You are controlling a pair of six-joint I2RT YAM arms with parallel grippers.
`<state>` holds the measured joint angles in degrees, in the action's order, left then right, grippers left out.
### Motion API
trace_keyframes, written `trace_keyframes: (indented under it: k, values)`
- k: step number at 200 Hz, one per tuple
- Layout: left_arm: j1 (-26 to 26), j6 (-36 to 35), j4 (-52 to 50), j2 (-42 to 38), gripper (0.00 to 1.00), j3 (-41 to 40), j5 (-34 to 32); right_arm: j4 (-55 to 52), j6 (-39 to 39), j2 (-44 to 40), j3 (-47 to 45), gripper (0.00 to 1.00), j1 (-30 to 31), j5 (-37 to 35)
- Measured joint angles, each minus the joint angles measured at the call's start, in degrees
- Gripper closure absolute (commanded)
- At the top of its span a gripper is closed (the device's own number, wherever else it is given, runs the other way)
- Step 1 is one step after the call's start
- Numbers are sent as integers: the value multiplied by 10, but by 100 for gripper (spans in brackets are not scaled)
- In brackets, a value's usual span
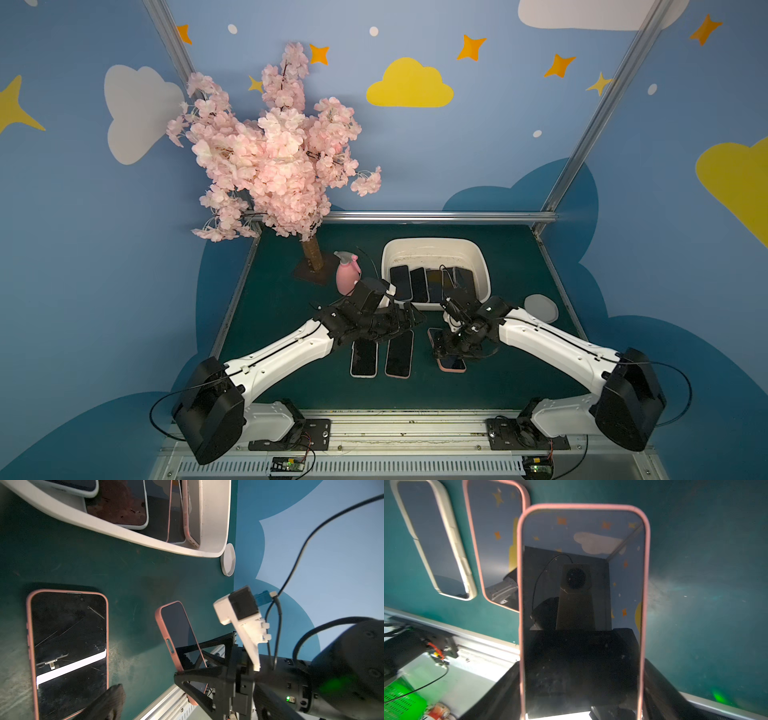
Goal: Take the phone out of the storage box
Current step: Place the phone at the center of the board.
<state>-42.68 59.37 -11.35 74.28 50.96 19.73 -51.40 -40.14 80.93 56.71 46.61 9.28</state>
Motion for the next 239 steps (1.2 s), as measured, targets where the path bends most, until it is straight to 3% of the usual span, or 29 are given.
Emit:
trace_keyframes:
  k: [83,145,239]
  values:
    - [1,0,-64,-97,1,-36,-45,37,-14,128,16,29,31,-15]
    - [24,-2,-103,-123,1,-38,-53,57,-14,214,68,9,40,7]
    - [56,-11,-117,-136,1,-57,-46,57,-9,222,80,2,38,32]
